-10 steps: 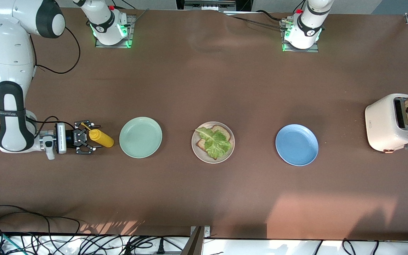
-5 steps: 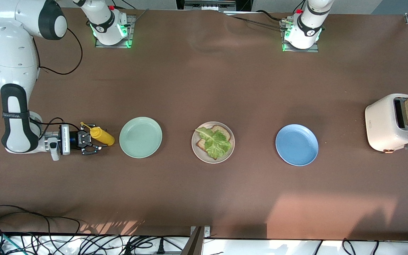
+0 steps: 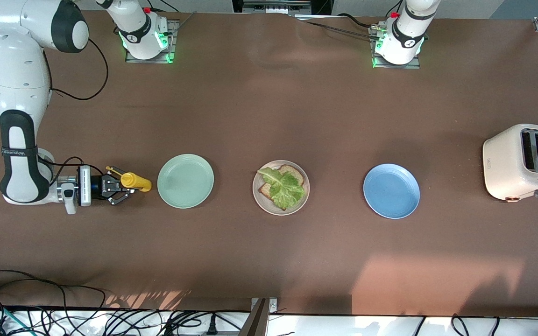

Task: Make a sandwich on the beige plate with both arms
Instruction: 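Carry the mustard with the right gripper while the left gripper lifts toast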

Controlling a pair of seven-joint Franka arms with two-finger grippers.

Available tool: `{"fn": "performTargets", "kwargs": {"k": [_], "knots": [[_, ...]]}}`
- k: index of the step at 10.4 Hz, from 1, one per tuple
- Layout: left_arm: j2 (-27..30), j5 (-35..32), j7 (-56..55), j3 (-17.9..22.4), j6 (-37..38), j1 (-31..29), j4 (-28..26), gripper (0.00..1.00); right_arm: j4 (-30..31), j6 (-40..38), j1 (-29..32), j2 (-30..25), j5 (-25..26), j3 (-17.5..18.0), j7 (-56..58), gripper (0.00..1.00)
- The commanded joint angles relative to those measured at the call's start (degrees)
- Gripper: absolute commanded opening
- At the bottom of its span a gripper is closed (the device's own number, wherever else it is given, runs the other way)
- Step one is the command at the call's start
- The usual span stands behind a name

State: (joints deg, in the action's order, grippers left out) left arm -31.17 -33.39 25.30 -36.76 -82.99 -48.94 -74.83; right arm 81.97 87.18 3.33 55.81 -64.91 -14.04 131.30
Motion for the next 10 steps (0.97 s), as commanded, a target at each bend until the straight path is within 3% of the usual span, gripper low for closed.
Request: {"fn": "performTargets", "kwargs": {"k": [1,4,6,7,10], "knots": [[1.11,-0.44,1.69,-3.05,0.37,-0.02,1.96,0.00,-1.11,3.41,-2.17,-3.15,4.15,0.24,-4.62,0.00],[1.02,5.59,0.89,-2.80,0.11,0.07,1.97,0.00,-1.11,8.52,-7.96,-8.78,15.65,-0.11,-17.87,0.00],[1.02,5.97,0.81,-2.80,0.02,-0.02,1.97,0.00,-1.11,12.12,-14.01,-12.64,24.17,-1.15,-30.42,0.00],[1.11,5.97,0.81,-2.80,0.02,-0.10,1.97,0.00,-1.54,13.01,-17.88,-13.62,27.96,-2.99,-37.10,0.00],[1.02,5.88,0.81,-2.80,-0.24,-0.37,1.88,0.00,-2.51,13.10,-30.54,-13.89,31.06,-10.81,-51.89,0.00]]}}
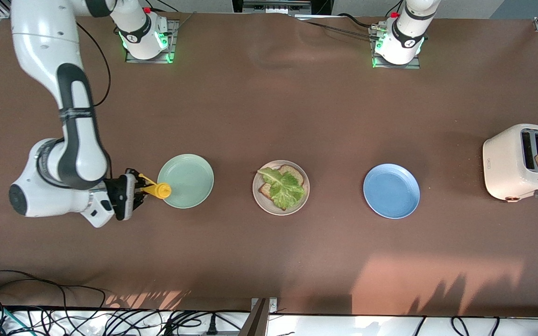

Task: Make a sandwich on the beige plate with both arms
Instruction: 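Carry the mustard with the right gripper while the left gripper lifts toast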

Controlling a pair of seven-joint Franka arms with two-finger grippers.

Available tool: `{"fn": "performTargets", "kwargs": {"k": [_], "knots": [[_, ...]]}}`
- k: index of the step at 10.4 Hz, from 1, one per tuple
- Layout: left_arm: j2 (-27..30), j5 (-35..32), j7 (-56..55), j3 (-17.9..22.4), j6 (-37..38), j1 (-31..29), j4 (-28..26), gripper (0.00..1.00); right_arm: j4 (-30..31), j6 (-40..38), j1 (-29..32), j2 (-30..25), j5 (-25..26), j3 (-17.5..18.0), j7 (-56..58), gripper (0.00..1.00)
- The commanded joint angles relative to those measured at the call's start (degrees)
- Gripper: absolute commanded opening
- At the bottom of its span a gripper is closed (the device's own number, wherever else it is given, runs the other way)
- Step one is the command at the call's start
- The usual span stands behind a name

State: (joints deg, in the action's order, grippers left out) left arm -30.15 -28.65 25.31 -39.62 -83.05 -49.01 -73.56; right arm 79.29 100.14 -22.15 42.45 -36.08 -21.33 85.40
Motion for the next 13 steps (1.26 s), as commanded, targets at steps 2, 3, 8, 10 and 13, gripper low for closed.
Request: {"fn": "performTargets", "kwargs": {"k": [2,3,8,10,13], "knots": [[0.01,1.14,0.80,0.16,-0.18,-0.30,0.53,0.00,-0.97,0.05,-11.48,-0.79,8.36,-5.38,-16.97,0.00],[-0.08,1.14,0.80,0.16,-0.18,-0.30,0.53,0.00,-1.50,-0.12,-14.47,-0.79,10.22,-6.34,-22.24,0.00],[-0.08,1.14,0.80,0.07,-0.27,-0.12,0.53,0.00,-3.17,-0.74,-29.51,-0.09,21.22,-11.08,-42.75,0.00],[-0.08,1.14,0.80,0.07,-0.27,-0.04,0.53,0.00,-4.48,-1.61,-33.73,1.75,21.31,-14.25,-45.66,0.00],[-0.08,1.14,0.80,0.07,-0.36,0.05,0.61,0.00,-12.99,-6.61,-37.79,8.42,21.23,-18.65,-50.15,0.00]]}}
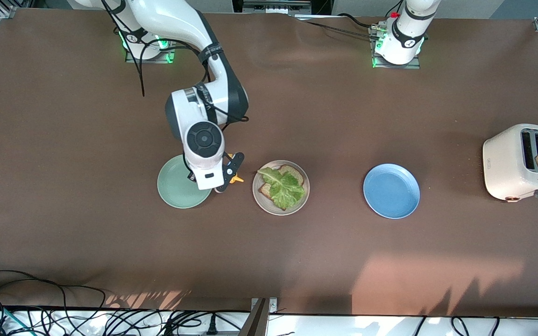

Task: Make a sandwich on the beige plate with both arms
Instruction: 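Carry the mustard with the right gripper while the left gripper lifts toast, then tilt the mustard bottle over the lettuce with the right gripper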

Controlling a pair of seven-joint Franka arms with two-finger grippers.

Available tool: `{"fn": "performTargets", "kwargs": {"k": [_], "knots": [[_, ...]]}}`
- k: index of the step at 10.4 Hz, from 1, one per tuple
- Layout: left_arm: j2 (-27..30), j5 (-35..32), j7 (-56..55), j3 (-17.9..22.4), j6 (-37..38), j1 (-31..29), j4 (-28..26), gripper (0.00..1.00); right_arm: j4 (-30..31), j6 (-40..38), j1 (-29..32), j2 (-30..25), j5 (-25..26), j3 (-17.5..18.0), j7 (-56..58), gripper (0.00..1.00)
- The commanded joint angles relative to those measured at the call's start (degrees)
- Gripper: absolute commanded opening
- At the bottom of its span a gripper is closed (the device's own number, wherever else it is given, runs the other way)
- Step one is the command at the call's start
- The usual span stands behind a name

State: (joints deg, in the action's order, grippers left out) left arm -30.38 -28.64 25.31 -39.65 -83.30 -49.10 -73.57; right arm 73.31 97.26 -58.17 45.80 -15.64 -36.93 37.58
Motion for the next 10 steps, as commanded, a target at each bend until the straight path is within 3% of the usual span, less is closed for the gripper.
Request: {"fn": "performTargets", "kwargs": {"k": [1,10], "knots": [[0.15,1.13,0.80,0.10,-0.11,0.23,0.53,0.00,-9.04,-4.53,-2.55,7.09,0.79,-4.01,-3.38,0.00],[0.15,1.22,0.80,0.10,-1.08,0.32,0.62,0.00,-10.91,-4.36,-7.92,13.79,2.90,-5.78,-9.45,0.00]]}}
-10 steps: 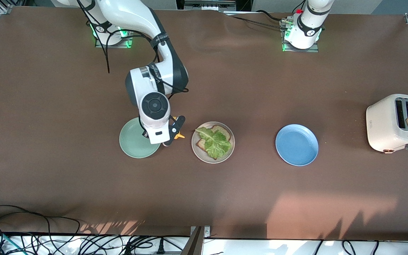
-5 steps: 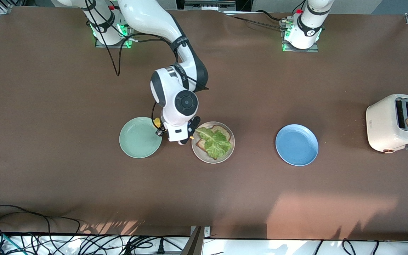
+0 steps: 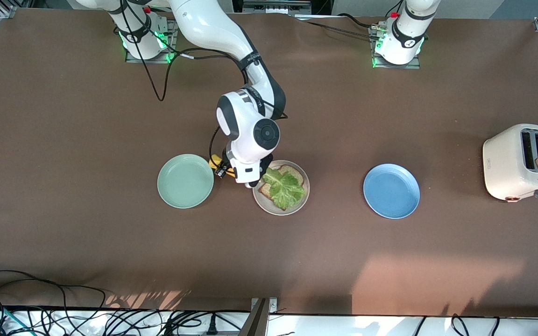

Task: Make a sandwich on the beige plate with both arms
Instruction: 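Tilt the mustard bottle over the lettuce with the right gripper, then return the mustard with the right gripper while the left gripper carries toast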

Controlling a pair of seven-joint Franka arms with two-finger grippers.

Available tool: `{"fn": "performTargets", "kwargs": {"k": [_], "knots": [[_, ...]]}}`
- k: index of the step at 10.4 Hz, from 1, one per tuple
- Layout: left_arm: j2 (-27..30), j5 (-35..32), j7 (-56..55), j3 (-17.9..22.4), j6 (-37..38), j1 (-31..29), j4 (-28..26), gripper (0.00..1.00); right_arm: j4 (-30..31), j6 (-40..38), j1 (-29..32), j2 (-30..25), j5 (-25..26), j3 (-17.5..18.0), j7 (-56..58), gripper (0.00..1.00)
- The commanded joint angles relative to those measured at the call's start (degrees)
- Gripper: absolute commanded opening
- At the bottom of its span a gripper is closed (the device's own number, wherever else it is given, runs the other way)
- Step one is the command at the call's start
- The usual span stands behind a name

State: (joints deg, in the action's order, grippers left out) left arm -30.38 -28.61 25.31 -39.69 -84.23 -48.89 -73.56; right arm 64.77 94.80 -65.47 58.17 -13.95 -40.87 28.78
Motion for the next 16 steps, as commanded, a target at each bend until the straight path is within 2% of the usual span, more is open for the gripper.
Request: {"fn": "performTargets", "kwargs": {"k": [1,5,7,8,11,13,14,16], "knots": [[0.15,1.19,0.80,0.14,-0.14,0.11,0.61,0.00,-2.36,-1.90,-0.63,1.42,1.20,-1.76,-0.65,0.00],[0.24,1.19,0.71,-0.04,-0.14,0.20,0.70,0.00,-2.36,-1.55,-0.63,1.34,1.12,-1.76,-0.48,0.00],[0.24,1.19,-1.21,-1.70,-0.14,0.20,0.70,0.00,-2.36,-1.46,0.33,0.90,1.03,-1.32,-0.13,0.00],[0.24,1.19,-4.01,-2.49,-0.14,0.20,0.70,0.00,-2.36,-1.29,2.52,-0.58,0.85,1.03,0.22,0.00],[0.24,1.54,-8.67,-4.69,-0.14,0.29,0.61,0.00,-1.67,-1.72,16.64,-9.71,1.82,14.11,6.26,0.00],[0.24,6.52,-14.72,-4.79,-0.14,1.60,0.61,0.00,-0.44,-1.99,25.96,-14.02,1.47,20.71,12.15,0.00],[0.15,8.99,-18.68,-4.79,0.03,2.91,0.53,0.00,1.05,-1.90,31.75,-16.31,1.47,25.88,15.22,0.00],[-0.28,13.21,-27.98,-4.70,0.12,8.52,0.26,0.00,2.21,-2.34,42.38,-18.43,1.12,33.97,22.77,0.00]]}}
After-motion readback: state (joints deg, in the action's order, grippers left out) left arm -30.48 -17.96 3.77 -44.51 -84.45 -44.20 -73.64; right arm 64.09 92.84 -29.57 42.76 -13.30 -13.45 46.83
